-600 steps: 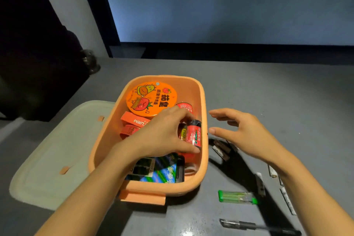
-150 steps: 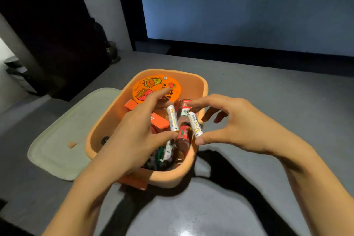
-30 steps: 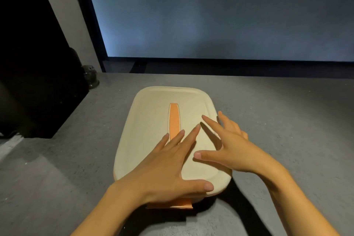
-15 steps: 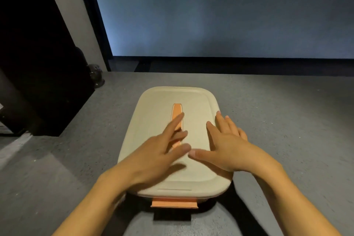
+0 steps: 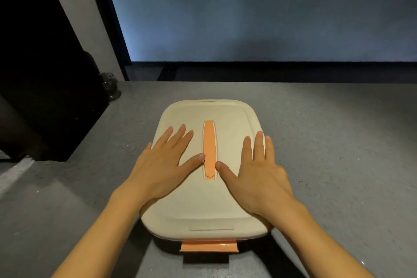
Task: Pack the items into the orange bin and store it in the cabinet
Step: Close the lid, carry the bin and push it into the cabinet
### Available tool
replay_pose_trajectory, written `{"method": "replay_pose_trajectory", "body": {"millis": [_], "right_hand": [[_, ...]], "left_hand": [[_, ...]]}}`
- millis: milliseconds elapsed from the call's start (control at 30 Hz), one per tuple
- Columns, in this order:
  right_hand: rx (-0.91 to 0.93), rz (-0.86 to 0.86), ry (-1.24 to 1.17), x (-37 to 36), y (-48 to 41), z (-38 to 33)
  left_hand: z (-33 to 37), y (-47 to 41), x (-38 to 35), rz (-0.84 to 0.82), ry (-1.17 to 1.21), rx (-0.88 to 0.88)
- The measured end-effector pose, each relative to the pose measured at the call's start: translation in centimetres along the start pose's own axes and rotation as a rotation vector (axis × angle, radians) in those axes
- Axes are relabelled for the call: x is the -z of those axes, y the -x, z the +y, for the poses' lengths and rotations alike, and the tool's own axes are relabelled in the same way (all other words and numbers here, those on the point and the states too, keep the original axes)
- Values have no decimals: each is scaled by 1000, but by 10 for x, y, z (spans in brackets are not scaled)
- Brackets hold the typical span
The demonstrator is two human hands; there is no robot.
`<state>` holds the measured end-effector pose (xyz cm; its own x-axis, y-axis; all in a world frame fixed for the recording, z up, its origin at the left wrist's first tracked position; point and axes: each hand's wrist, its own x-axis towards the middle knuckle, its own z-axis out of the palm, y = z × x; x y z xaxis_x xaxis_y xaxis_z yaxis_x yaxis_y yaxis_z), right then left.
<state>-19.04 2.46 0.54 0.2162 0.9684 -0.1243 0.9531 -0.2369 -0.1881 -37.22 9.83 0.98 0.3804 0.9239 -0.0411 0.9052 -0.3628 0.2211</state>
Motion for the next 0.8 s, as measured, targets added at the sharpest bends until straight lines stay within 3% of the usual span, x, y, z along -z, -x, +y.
{"method": "replay_pose_trajectory", "body": {"millis": [167,267,367,433,500,600,700,800], "right_hand": [[290,-37,30,14,-27,32],[435,-85,59,35,-44,52],[259,-35,193,37,-45,53],[37,4,145,27,-36,47],[-63,35,50,17,-26,41],[11,106,11,17,-29,43],[135,70,39,22,-48,49],[253,20,50,33,-71,57]], "left_hand": [[34,43,-12,16,44,203],[62,76,-17,3,-121,212],[46,66,10,87,-164,-28],[28,52,20,52,-109,-225],[17,47,10,19,-40,-301],[16,49,-6,97,95,-268],[26,51,-10,141,113,-217],[60,58,-20,211,96,-56]]}}
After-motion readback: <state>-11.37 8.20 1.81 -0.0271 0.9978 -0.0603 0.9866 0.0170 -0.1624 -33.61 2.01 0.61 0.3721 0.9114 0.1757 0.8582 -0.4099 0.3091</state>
